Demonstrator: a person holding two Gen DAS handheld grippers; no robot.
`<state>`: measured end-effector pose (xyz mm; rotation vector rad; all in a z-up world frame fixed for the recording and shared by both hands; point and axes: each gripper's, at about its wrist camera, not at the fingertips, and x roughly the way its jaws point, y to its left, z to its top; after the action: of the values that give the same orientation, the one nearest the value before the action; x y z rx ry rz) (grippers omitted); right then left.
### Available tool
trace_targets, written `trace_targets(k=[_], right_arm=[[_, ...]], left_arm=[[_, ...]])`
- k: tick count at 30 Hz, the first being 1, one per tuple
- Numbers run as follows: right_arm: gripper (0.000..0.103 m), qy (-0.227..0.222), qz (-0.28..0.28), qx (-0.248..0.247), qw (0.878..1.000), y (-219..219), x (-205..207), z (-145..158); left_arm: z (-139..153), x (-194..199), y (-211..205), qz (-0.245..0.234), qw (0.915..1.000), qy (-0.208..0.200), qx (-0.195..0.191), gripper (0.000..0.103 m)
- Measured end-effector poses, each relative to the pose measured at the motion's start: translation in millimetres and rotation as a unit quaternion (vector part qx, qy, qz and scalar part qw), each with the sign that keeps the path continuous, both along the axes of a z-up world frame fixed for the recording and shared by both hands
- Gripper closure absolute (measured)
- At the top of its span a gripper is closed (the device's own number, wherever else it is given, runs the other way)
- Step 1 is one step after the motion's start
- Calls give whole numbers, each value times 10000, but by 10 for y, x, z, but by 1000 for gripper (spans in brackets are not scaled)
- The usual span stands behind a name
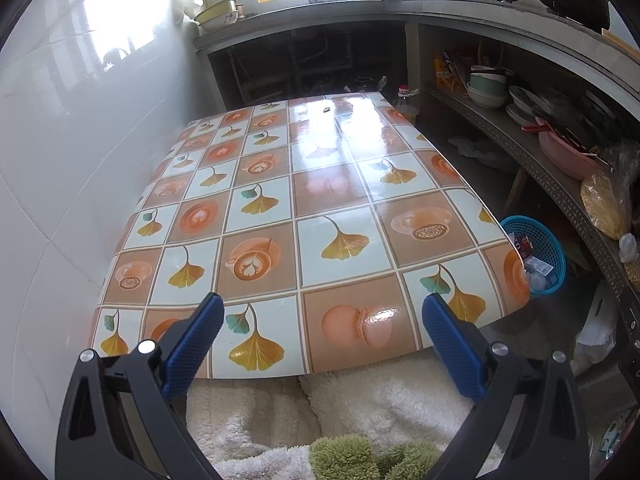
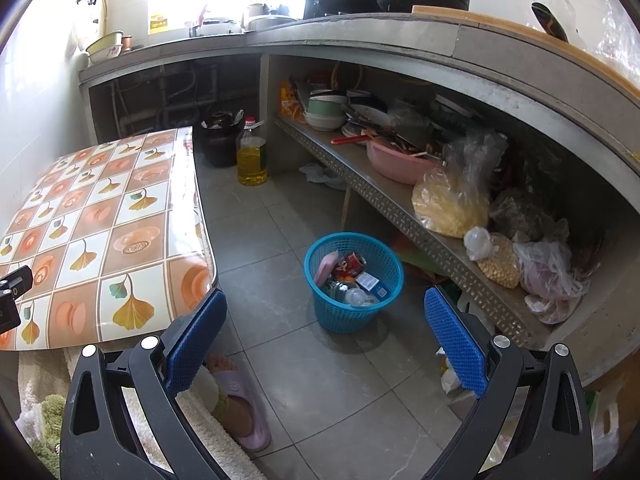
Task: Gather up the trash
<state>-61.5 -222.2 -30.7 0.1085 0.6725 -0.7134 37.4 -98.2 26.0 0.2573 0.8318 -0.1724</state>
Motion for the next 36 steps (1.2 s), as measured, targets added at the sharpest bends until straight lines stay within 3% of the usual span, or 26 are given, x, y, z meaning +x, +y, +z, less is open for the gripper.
trace_targets(k=[36], right_arm=[[8, -25, -15, -39, 10000, -22, -23, 11]], left_arm=[[-8, -2, -3, -42, 10000, -8, -14, 6]])
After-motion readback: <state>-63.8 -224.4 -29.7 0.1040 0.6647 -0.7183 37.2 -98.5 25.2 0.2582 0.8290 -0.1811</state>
